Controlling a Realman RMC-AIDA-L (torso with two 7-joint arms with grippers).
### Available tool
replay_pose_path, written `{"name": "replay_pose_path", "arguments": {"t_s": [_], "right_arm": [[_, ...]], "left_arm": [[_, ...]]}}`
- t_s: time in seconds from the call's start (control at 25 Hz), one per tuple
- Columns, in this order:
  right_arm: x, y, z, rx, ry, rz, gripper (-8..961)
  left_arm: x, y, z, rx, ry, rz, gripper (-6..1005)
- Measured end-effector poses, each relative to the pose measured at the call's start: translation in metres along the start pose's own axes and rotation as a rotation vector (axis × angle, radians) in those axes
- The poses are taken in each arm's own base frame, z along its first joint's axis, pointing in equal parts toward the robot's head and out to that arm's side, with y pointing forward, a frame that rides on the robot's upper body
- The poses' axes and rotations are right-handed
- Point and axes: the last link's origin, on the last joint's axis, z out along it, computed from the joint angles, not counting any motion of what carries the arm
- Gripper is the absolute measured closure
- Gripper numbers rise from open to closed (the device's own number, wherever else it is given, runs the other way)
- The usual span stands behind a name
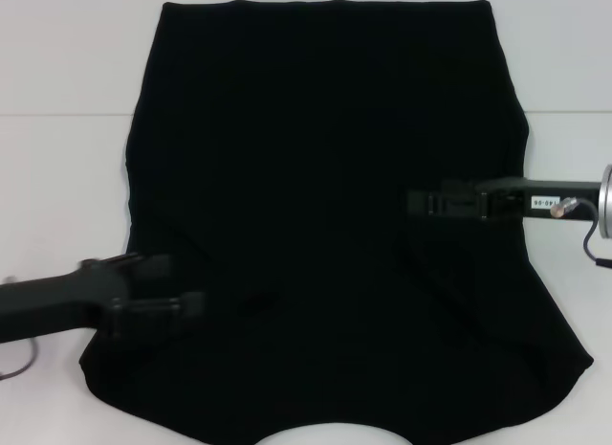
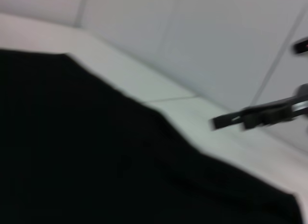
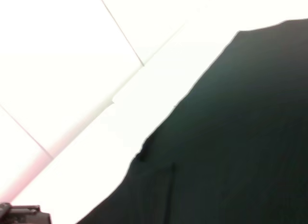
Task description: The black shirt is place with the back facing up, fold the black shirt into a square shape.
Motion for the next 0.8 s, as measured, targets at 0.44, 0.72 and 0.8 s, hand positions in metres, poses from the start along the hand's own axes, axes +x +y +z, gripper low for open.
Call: {"name": "replay_pose_path", "arguments": {"t_s": [0.44,0.72,0.8], "right_arm": [[0.004,0.005,0.010,-0.023,0.018,-0.045,8],[0.001,0.007,0.013,-0.029,0.017,-0.056,8],[0.001,0.007,0.013,-0.033,0.018,-0.057,8]], "left_arm": [[-0.042,-0.010,-0.045,0.173,-0.145,-0.128,151],[-0.049,-0.013,-0.045,0.203,-0.182,-0.162,160],[-0.050,-0.014,-0.044,0.212,-0.190,-0.168,163]]}}
